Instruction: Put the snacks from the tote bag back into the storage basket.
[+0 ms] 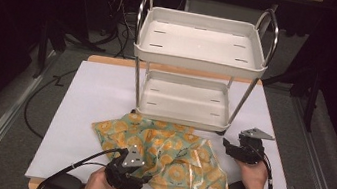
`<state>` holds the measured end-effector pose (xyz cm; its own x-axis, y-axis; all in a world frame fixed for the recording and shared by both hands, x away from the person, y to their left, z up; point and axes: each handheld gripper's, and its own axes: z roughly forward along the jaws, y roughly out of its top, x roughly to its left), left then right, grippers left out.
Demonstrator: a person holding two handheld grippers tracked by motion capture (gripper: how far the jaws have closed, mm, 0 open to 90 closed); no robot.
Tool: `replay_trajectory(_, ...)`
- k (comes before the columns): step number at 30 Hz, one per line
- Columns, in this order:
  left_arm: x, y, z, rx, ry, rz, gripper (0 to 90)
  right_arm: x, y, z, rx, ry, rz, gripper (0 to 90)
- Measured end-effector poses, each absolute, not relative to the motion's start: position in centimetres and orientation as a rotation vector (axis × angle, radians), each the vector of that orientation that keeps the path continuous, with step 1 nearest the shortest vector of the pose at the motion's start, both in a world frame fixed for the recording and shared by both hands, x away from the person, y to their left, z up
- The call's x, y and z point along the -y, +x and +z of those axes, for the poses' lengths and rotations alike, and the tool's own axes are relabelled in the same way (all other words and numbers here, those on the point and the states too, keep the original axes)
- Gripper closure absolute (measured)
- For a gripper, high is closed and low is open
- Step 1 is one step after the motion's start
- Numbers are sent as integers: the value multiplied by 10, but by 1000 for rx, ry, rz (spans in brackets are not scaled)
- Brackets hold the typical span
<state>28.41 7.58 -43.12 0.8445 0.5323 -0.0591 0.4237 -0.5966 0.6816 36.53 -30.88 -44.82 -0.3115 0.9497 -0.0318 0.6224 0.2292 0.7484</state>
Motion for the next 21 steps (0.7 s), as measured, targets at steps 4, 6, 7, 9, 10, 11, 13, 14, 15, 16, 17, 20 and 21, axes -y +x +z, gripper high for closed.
replay_trajectory(4,-71,287,-434,-632,2334,161,679,310,366,-449,-2022,1451,882,350)
replay_trajectory(6,-70,287,-433,-613,2340,163,745,310,366,-449,-2024,1446,884,349)
replay_trajectory(7,-70,287,-432,-608,2336,165,769,310,366,-449,-2024,1446,883,350)
replay_trajectory(9,-71,287,-431,-604,2335,165,789,310,366,-449,-2027,1442,879,350)
replay_trajectory(10,-72,286,-429,-608,2328,164,836,309,366,-449,-2027,1440,880,349)
replay_trajectory(11,-72,286,-429,-608,2328,164,857,309,366,-448,-2024,1438,881,349)
replay_trajectory(13,-73,286,-428,-598,2324,149,875,309,365,-448,-2022,1435,885,349)
replay_trajectory(14,-73,286,-427,-597,2324,147,891,308,366,-448,-2024,1433,880,350)
replay_trajectory(15,-74,286,-426,-589,2321,141,893,309,366,-449,-2029,1434,878,349)
replay_trajectory(16,-74,286,-426,-589,2321,141,894,310,366,-449,-2027,1434,878,348)
replay_trajectory(17,-76,288,-424,-583,2317,142,895,310,366,-449,-2023,1439,884,348)
replay_trajectory(20,-80,288,-421,-573,2298,148,896,309,366,-448,-2035,1437,886,376)
replay_trajectory(21,-81,288,-419,-569,2288,149,896,309,366,-448,-2040,1435,886,383)
